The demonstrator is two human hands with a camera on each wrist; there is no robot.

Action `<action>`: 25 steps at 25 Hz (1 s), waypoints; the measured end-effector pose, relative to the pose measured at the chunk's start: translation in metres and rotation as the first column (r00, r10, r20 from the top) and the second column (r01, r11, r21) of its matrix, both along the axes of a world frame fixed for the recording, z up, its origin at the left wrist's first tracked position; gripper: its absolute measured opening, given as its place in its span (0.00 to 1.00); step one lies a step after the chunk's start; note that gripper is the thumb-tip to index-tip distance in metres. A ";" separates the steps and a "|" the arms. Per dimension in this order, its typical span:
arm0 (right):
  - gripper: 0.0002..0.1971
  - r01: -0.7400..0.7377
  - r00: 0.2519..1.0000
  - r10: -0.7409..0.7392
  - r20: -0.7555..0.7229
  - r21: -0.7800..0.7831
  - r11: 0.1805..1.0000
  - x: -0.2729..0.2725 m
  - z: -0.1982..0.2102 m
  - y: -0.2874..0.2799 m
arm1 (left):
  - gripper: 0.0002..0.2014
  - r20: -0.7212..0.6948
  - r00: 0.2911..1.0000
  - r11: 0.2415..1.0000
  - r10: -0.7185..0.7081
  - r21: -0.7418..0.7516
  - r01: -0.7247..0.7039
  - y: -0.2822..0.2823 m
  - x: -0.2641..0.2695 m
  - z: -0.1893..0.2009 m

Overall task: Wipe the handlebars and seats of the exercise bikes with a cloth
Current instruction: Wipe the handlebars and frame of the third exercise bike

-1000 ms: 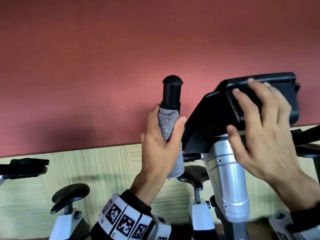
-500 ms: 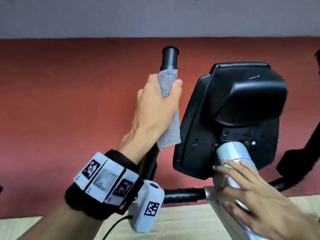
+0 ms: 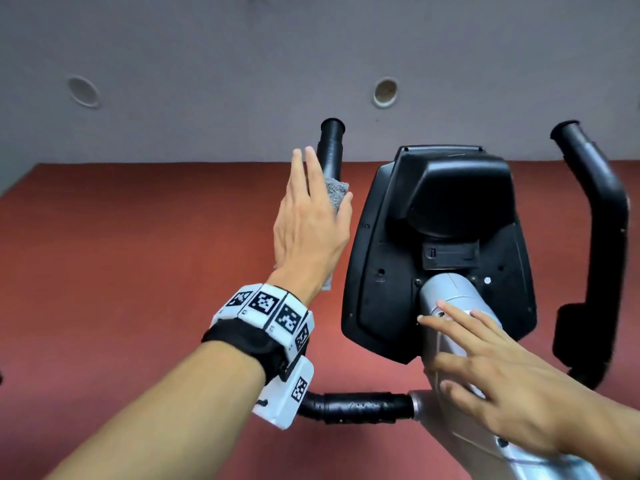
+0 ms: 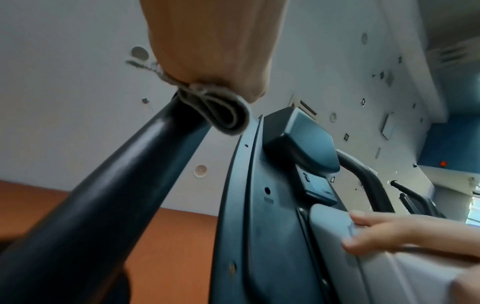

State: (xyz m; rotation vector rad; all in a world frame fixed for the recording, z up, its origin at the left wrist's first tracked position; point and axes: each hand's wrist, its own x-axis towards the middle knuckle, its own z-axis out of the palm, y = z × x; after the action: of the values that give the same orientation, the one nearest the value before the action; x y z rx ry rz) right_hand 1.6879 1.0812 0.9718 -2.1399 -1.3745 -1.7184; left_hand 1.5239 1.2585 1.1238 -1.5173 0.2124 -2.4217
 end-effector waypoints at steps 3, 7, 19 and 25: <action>0.33 -0.019 1.000 0.019 -0.022 0.028 0.999 -0.003 0.001 0.000 | 0.37 0.088 0.996 0.997 0.019 0.068 -0.025 0.000 0.005 0.008; 0.18 -0.017 0.999 0.019 -0.034 0.042 0.999 -0.004 -0.002 -0.003 | 0.33 0.139 0.987 0.980 0.083 0.169 -0.107 0.021 0.019 -0.008; 0.10 -0.115 0.993 0.116 -0.032 0.041 0.993 -0.002 -0.005 -0.001 | 0.36 0.144 0.990 0.990 -0.006 0.137 -0.014 0.005 0.019 0.002; 0.23 -0.100 0.993 0.103 -0.064 0.045 0.994 -0.001 -0.005 -0.003 | 0.36 0.181 0.983 0.979 0.011 0.197 -0.047 0.038 0.036 -0.023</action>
State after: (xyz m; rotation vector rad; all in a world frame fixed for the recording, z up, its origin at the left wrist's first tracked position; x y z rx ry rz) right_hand 1.6869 1.0782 0.9667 -2.0485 -1.3919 -1.6099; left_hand 1.5598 1.2963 1.1013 -1.2009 0.3809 -2.4134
